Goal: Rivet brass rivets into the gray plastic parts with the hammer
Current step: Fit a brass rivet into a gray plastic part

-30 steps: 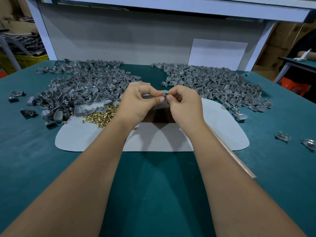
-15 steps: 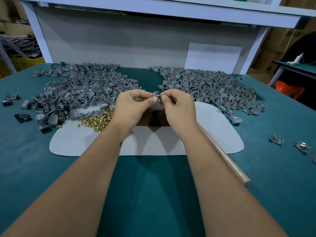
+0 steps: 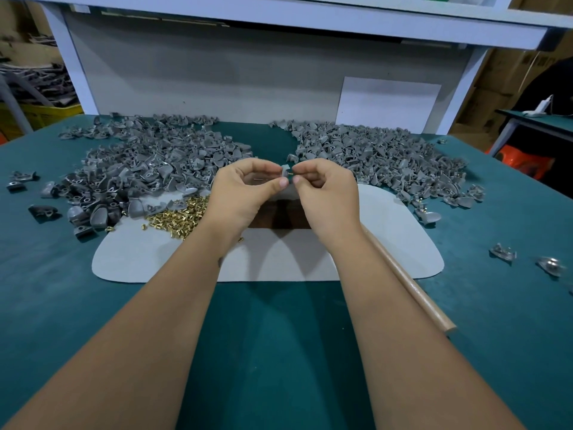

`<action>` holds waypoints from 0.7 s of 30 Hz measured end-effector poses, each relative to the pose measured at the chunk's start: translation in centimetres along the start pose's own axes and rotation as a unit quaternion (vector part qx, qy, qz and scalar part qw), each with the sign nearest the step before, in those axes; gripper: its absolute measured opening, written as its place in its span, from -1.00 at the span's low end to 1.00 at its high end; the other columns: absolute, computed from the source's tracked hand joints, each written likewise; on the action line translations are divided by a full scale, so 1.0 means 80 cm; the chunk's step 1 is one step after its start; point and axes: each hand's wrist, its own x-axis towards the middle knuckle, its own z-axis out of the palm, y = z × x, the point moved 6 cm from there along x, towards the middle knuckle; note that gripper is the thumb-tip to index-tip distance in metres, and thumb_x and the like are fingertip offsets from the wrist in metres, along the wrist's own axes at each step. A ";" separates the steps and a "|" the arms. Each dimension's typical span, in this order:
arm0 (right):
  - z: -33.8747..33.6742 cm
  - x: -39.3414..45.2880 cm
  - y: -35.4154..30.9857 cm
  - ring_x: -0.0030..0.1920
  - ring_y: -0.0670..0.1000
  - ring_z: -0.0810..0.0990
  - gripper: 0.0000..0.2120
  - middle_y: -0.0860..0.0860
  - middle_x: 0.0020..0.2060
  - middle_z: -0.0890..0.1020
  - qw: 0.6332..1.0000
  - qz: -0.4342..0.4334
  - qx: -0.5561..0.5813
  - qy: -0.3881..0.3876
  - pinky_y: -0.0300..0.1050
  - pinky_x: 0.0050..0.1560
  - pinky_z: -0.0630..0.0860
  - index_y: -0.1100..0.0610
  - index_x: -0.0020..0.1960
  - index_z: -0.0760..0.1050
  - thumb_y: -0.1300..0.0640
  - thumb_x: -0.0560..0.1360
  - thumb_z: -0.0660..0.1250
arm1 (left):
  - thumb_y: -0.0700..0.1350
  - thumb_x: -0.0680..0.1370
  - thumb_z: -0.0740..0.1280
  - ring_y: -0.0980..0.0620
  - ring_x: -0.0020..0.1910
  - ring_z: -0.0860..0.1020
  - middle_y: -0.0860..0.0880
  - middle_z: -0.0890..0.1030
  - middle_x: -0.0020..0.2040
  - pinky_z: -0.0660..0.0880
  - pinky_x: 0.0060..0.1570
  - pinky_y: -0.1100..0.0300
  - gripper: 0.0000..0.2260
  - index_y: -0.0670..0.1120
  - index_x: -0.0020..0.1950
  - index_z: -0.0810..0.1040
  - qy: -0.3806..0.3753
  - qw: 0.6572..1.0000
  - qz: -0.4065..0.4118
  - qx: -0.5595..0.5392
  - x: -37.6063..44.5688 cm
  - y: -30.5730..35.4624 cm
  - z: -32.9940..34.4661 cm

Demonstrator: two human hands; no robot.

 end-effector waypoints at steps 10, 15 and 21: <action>0.007 -0.005 -0.004 -0.31 -0.20 0.54 -0.81 -0.13 -0.33 0.59 1.000 -0.006 0.004 -0.013 -0.32 -0.21 0.50 -0.03 -0.09 0.53 0.18 0.39 0.47 | -0.30 0.52 0.41 0.08 -0.19 0.69 -0.01 0.71 -0.12 0.60 -0.17 0.27 -0.83 -0.04 0.01 0.63 -0.019 0.998 -0.014 -0.050 0.000 0.000 0.003; 0.004 -0.001 -0.002 -0.28 -0.25 0.54 -0.81 -0.19 -0.33 0.58 1.000 -0.013 -0.017 -0.005 -0.41 -0.17 0.48 0.00 -0.18 0.57 0.28 0.42 0.42 | -0.24 0.50 0.45 0.06 -0.08 0.69 -0.02 0.73 -0.14 0.60 -0.01 0.22 -0.90 -0.04 -0.07 0.67 0.006 0.999 -0.028 -0.032 0.001 -0.004 -0.001; 0.001 0.002 0.009 -0.13 -0.09 0.59 -0.86 -0.07 -0.16 0.65 0.996 0.001 -0.087 -0.014 -0.12 0.02 0.55 0.07 -0.04 0.65 0.25 0.46 0.38 | -0.22 0.48 0.48 0.03 -0.05 0.64 -0.05 0.70 -0.12 0.56 0.16 0.01 -0.92 -0.06 -0.08 0.68 0.007 0.998 -0.032 0.052 -0.002 -0.006 -0.004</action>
